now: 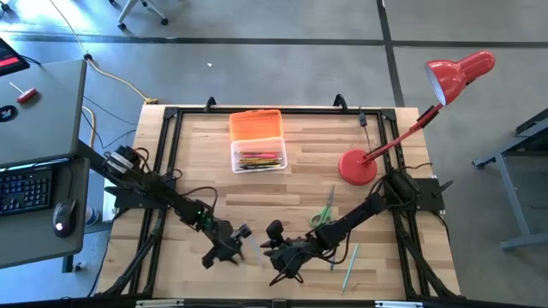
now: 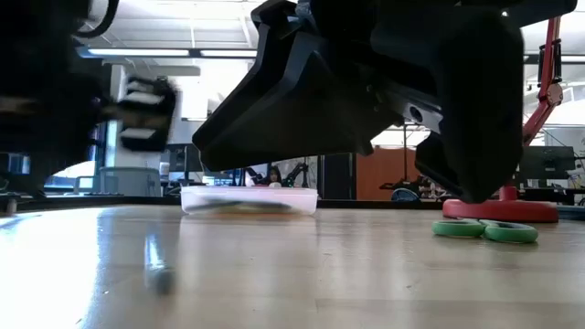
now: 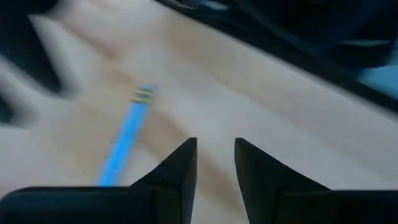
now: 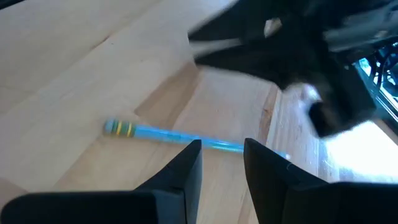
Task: Pick & place school supplies into a supply box
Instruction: Put the left blue pencil into the orange supply box, then put the blue pencil into the orange supply box
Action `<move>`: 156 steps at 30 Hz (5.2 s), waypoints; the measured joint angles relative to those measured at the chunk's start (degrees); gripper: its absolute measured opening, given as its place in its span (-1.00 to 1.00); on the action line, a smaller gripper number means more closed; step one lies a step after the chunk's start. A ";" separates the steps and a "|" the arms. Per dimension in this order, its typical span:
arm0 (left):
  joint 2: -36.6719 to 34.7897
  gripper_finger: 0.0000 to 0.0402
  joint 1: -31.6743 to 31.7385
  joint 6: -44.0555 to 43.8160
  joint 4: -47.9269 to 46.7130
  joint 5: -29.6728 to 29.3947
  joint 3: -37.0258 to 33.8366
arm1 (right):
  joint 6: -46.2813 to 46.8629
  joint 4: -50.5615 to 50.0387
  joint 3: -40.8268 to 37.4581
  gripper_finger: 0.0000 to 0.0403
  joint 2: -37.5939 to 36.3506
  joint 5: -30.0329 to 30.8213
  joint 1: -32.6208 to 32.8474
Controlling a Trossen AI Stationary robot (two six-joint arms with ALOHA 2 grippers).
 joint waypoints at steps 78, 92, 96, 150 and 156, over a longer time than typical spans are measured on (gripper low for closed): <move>-22.24 -0.30 1.49 9.33 3.81 -57.47 0.00 | 72.73 -14.28 3.63 -0.51 11.64 26.92 2.63; -22.23 -0.30 1.49 9.33 3.59 -57.47 0.00 | 64.11 -0.01 -3.28 -0.73 14.80 28.78 0.52; -22.22 -0.30 1.49 9.33 3.60 -57.47 0.00 | 56.06 1.65 -3.38 -0.95 14.80 28.31 -0.48; -25.19 -0.30 -14.62 2.37 -11.66 -87.85 13.73 | 16.24 -11.03 -3.78 -0.41 -11.43 -0.48 -35.29; -25.19 -0.30 -14.62 1.34 -12.87 -87.71 13.73 | 20.44 -22.73 -3.74 -0.42 -17.35 -0.01 -27.53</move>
